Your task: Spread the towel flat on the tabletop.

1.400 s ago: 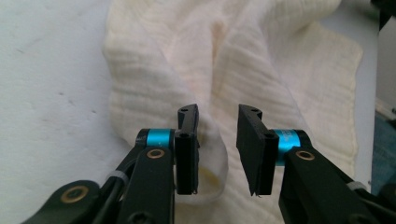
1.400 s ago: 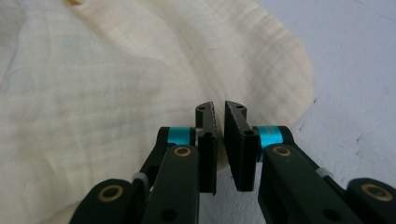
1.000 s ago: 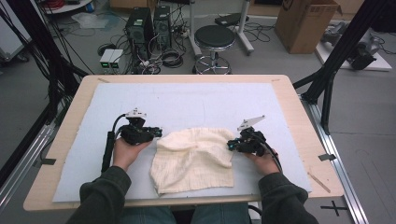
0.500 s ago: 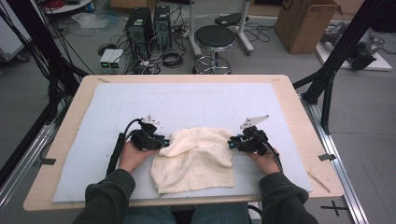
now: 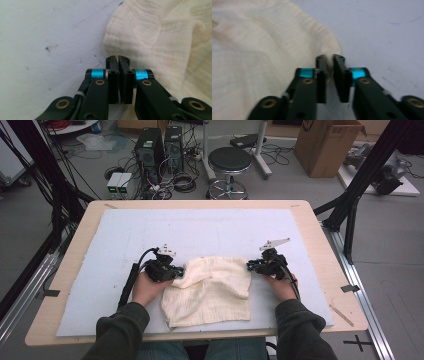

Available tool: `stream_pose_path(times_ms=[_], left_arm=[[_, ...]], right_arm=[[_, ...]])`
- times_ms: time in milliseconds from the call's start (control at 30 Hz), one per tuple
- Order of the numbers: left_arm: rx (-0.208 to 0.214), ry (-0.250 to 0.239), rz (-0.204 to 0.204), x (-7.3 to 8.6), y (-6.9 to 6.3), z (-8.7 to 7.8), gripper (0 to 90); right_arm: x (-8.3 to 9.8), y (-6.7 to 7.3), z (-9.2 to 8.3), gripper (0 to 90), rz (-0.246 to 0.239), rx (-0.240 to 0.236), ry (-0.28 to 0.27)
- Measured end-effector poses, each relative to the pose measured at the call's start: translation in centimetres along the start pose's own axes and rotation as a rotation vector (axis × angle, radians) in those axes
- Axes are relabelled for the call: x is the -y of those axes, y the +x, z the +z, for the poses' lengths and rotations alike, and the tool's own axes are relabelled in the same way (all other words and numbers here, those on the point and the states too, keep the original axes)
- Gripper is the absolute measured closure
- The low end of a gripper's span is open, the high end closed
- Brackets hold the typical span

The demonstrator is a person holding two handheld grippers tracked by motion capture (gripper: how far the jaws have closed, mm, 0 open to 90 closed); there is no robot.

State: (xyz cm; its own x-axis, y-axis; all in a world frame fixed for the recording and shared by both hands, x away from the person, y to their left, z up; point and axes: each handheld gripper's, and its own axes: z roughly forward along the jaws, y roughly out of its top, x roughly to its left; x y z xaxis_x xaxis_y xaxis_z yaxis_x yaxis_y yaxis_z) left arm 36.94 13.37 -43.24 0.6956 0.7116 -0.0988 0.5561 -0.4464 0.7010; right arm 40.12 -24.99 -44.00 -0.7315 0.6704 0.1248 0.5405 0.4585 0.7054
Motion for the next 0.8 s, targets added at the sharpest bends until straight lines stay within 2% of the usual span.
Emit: stream_pose_path(times_ms=[100,267,333,400,500,533,600,633,667,700,767,800], left_arm=[[-0.027,-0.048,-0.009,-0.2,0.4,-1.1,86.7],[-0.045,-0.079,-0.025,-0.2,1.0,-2.3,86.9],[-0.052,-0.094,-0.031,-0.2,1.4,-2.6,86.9],[-0.069,-0.112,-0.042,-0.2,1.8,-3.0,86.9],[-0.084,-0.118,-0.045,-0.2,2.3,-3.0,86.9],[-0.101,-0.126,-0.069,-0.5,3.0,-2.9,87.0],[-0.114,-0.13,-0.073,-0.7,3.5,-2.8,87.0],[-0.153,-0.155,-0.1,-1.5,4.6,-2.5,86.9],[-0.153,-0.155,-0.1,-1.5,4.6,-2.5,86.9],[-0.186,-0.196,-0.138,-2.6,6.1,-2.2,87.0],[-0.235,-0.204,-0.157,-3.9,7.4,-1.7,86.3],[-0.267,-0.201,-0.166,-4.5,7.7,-1.4,81.4]], right_arm=[[-0.3,0.6,-0.2,85.8,-0.035,0.009,0.002],[-1.6,1.3,-1.5,86.3,-0.069,-0.001,-0.034],[-1.7,1.5,-1.6,86.3,-0.077,0.001,-0.034],[-2.3,1.9,-1.6,86.5,-0.115,0.009,-0.016],[-2.5,1.7,-1.5,86.5,-0.111,0.003,-0.019],[-3.0,1.5,-1.4,86.5,-0.109,0.014,-0.011],[-3.7,0.9,-1.1,86.7,-0.103,0.03,-0.015],[-4.2,0.5,-0.9,86.7,-0.096,0.038,-0.013],[-4.8,0.0,-0.7,86.7,-0.089,0.047,-0.005],[-5.5,-0.4,-0.5,86.7,-0.083,0.064,-0.011],[-7.0,-1.3,-0.1,86.2,-0.057,0.096,-0.046],[-7.8,-1.8,0.2,80.6,-0.035,0.122,-0.065]])
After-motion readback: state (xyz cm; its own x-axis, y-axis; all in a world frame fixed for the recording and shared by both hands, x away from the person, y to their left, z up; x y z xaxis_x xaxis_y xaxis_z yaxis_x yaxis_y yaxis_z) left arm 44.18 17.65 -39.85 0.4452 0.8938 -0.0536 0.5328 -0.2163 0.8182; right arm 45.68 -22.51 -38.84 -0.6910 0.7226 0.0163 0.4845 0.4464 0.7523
